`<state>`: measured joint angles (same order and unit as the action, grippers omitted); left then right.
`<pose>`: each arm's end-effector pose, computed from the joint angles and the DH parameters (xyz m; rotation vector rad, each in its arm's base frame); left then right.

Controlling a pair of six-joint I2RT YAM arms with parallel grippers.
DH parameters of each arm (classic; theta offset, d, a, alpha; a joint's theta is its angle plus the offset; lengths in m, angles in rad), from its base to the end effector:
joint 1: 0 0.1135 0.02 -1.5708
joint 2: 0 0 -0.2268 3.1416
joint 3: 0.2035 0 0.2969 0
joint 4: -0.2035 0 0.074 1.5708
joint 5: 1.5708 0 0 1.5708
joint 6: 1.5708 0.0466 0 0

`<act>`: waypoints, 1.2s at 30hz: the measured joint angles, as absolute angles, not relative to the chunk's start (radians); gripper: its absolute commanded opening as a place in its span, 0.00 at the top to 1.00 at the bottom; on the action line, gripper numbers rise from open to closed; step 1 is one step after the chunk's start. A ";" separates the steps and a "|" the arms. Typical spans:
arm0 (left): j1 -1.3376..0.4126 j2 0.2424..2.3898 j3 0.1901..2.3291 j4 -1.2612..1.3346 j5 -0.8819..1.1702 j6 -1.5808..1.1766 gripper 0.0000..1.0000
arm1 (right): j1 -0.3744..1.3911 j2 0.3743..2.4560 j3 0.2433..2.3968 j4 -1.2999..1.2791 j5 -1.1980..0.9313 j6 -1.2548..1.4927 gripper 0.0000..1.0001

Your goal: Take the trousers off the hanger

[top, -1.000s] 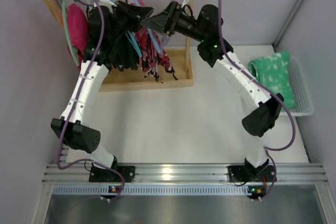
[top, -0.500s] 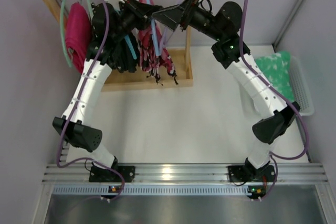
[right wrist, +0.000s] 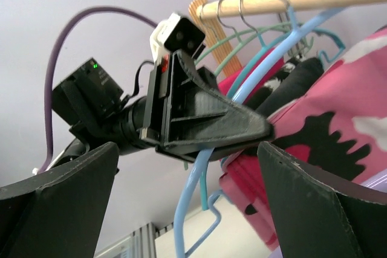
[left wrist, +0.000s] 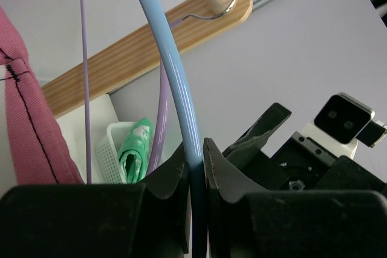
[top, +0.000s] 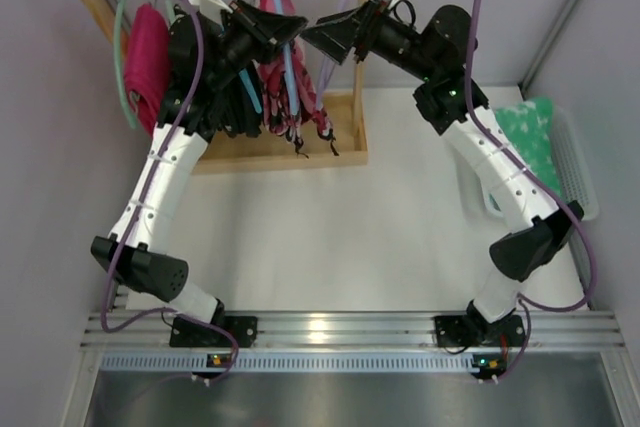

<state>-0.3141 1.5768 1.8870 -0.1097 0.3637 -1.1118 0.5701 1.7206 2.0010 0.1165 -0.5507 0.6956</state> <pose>0.3707 -0.1378 0.5096 -0.2723 1.5177 -1.4132 0.3417 0.2480 0.5198 -0.4543 1.2888 1.4050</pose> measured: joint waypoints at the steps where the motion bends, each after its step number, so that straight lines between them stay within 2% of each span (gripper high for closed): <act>1: -0.314 1.554 1.860 -0.107 0.366 -1.113 1.00 | 0.565 1.710 1.996 0.114 -0.550 0.687 0.01; 11: -0.316 1.314 1.637 -0.081 0.422 -1.182 1.00 | 0.538 1.501 1.845 0.054 -0.551 0.509 0.01; 21: -0.316 1.158 1.436 -0.041 0.456 -1.250 1.00 | 0.571 1.150 1.431 -0.046 -0.484 0.275 0.01; 25: -0.316 1.141 1.373 -0.046 0.456 -1.281 1.00 | 0.680 1.031 1.231 -0.055 -0.342 0.152 0.01; 30: -0.316 1.150 1.364 -0.057 0.456 -1.318 1.00 | 0.903 0.951 0.980 0.007 -0.079 0.023 0.01; 36: -0.316 1.163 1.374 -0.053 0.456 -1.335 1.00 | 1.115 1.031 0.842 0.170 0.147 -0.097 0.01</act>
